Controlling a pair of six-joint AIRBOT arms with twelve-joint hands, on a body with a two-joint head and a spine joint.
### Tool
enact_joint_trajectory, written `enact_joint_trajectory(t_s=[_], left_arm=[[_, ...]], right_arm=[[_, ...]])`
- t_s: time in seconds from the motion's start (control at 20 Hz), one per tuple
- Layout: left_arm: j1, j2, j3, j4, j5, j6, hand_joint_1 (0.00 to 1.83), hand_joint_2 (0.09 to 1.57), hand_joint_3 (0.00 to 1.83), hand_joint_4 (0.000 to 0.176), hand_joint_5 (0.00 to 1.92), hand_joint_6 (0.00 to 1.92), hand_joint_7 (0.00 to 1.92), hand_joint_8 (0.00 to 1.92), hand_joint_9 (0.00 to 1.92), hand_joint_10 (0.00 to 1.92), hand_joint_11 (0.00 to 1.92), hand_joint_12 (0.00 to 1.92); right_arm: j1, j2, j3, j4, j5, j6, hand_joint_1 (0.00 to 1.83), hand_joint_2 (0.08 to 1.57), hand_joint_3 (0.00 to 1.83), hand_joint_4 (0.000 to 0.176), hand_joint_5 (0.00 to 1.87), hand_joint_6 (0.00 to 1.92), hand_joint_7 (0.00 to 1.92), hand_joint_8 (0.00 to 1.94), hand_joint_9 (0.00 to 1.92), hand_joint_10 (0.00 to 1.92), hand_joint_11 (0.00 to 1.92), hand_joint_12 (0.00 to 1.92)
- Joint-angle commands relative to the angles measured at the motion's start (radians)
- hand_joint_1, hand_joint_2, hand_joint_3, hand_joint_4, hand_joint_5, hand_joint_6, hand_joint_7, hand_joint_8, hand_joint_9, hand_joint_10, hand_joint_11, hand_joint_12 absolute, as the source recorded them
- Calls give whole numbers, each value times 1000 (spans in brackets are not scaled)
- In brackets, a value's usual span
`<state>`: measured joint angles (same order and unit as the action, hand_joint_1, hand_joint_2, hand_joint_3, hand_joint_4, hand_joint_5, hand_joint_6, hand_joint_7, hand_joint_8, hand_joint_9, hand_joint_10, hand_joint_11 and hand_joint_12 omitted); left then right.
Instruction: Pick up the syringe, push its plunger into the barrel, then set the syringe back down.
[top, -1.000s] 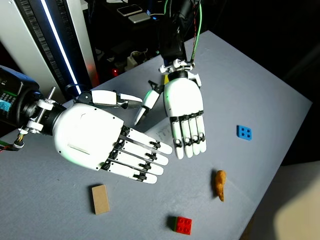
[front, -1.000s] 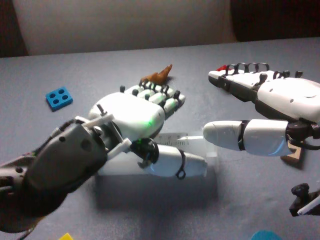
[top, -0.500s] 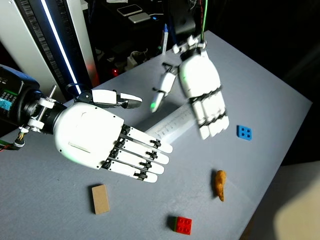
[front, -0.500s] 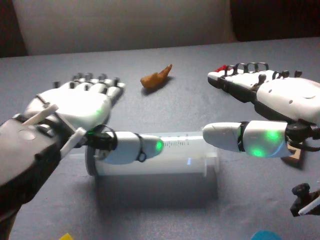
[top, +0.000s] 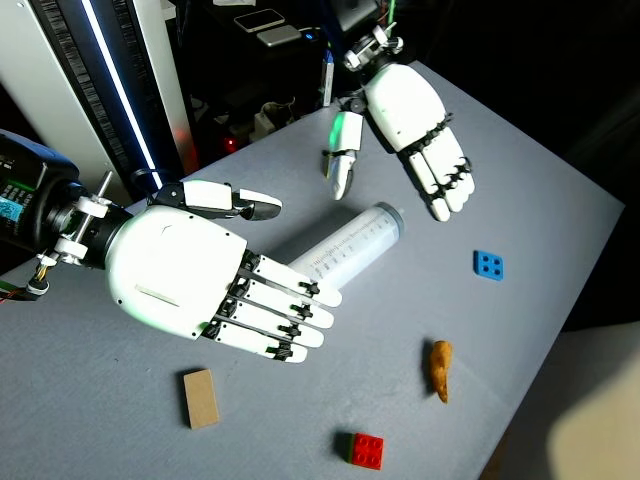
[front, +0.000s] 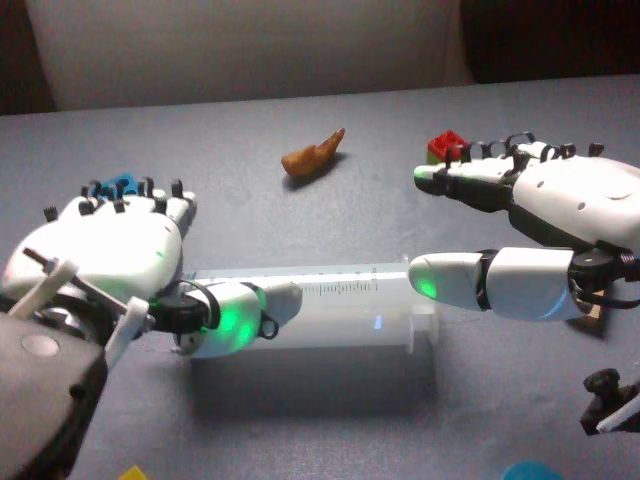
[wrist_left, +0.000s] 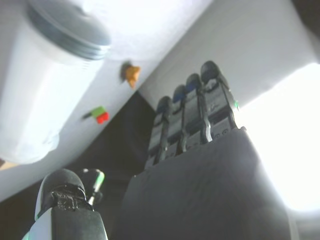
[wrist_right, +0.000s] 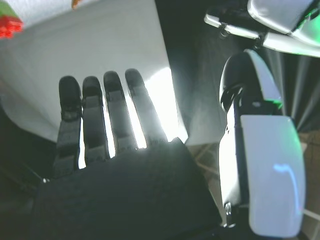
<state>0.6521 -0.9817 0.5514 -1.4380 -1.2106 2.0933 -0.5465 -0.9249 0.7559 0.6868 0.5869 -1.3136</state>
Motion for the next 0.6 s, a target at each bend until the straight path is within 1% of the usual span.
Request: enact_joint_trajectory(t_s=[0.0, 0.05, 0.1, 0.15, 0.2, 0.25, 0.3, 0.35, 0.4, 0.45, 0.5, 0.55], left_arm=[[1, -6, -1, 95, -75, -16, 110, 1041, 6, 0, 186, 12, 171, 9, 195, 13, 0, 493], [6, -9, -3, 96, -75, -26, 130, 1097, 0, 0, 278, 9, 321, 7, 331, 29, 0, 700], [11, -10, -9, 99, -79, -33, 201, 1134, 1, 0, 408, 16, 516, 29, 510, 68, 51, 933], [12, -10, -15, 99, -94, -36, 262, 1175, 3, 0, 547, 38, 696, 70, 680, 140, 147, 1142], [13, -10, -18, 99, -100, -43, 424, 1197, 5, 0, 839, 308, 904, 503, 800, 809, 459, 1432], [13, -9, -18, 99, -106, -59, 478, 1219, 3, 0, 914, 1020, 929, 1295, 840, 1543, 683, 1823], [12, -7, -18, 108, -106, -65, 505, 1244, 6, 0, 912, 1586, 908, 1765, 891, 1845, 825, 1901], [9, -6, -18, 109, -106, -66, 535, 1274, 10, 0, 1037, 1854, 999, 1890, 1007, 1906, 971, 1917], [4, -2, -19, 109, -106, -66, 558, 1286, 9, 0, 1095, 1908, 1050, 1915, 1068, 1918, 1060, 1920], [1, -1, -20, 109, -106, -66, 546, 1310, 9, 0, 1169, 1918, 1148, 1920, 1163, 1920, 1173, 1921], [-3, 0, -20, 109, -106, -66, 519, 1332, 10, 0, 1244, 1920, 1250, 1921, 1263, 1921, 1293, 1921], [-5, 0, -20, 109, -105, -66, 463, 1364, 12, 0, 1317, 1921, 1343, 1921, 1370, 1921, 1435, 1921]], right_arm=[[4, 5, -4, -32, 98, 3, 234, 1127, 2, 0, 343, 9, 368, 12, 377, 15, 84, 957], [4, 5, -4, -32, 98, 3, 204, 1181, 4, 0, 437, 17, 449, 11, 443, 17, 131, 976], [4, 5, -5, -32, 98, 3, 214, 1220, 3, 0, 542, 22, 546, 11, 525, 19, 190, 989], [4, 5, -5, -32, 98, 3, 219, 1250, 1, 0, 674, 32, 694, 19, 660, 35, 309, 1045], [4, 5, -5, -32, 98, 3, 231, 1276, 2, 0, 937, 148, 1024, 118, 948, 289, 578, 1238], [3, 5, -5, -32, 98, 3, 183, 1326, 4, 0, 996, 859, 1176, 670, 1092, 905, 831, 1469], [3, 5, -5, -32, 98, 3, 136, 1361, 5, 0, 928, 1564, 1070, 1427, 1045, 1586, 951, 1786], [2, 5, -5, -32, 98, 2, 156, 1385, 6, 0, 1029, 1850, 1063, 1838, 1136, 1854, 1185, 1894], [2, 5, -5, -32, 98, 2, 140, 1411, 10, 0, 1085, 1907, 1105, 1920, 1235, 1908, 1330, 1916], [2, 5, -5, -32, 98, 2, 154, 1430, 8, 0, 1112, 1918, 1178, 1937, 1343, 1918, 1473, 1920], [2, 4, -5, -32, 98, 2, 150, 1444, 8, 0, 1112, 1920, 1210, 1940, 1382, 1920, 1537, 1921], [2, 4, -5, -32, 97, 2, 148, 1461, 10, 0, 1115, 1921, 1231, 1941, 1392, 1921, 1551, 1921]])
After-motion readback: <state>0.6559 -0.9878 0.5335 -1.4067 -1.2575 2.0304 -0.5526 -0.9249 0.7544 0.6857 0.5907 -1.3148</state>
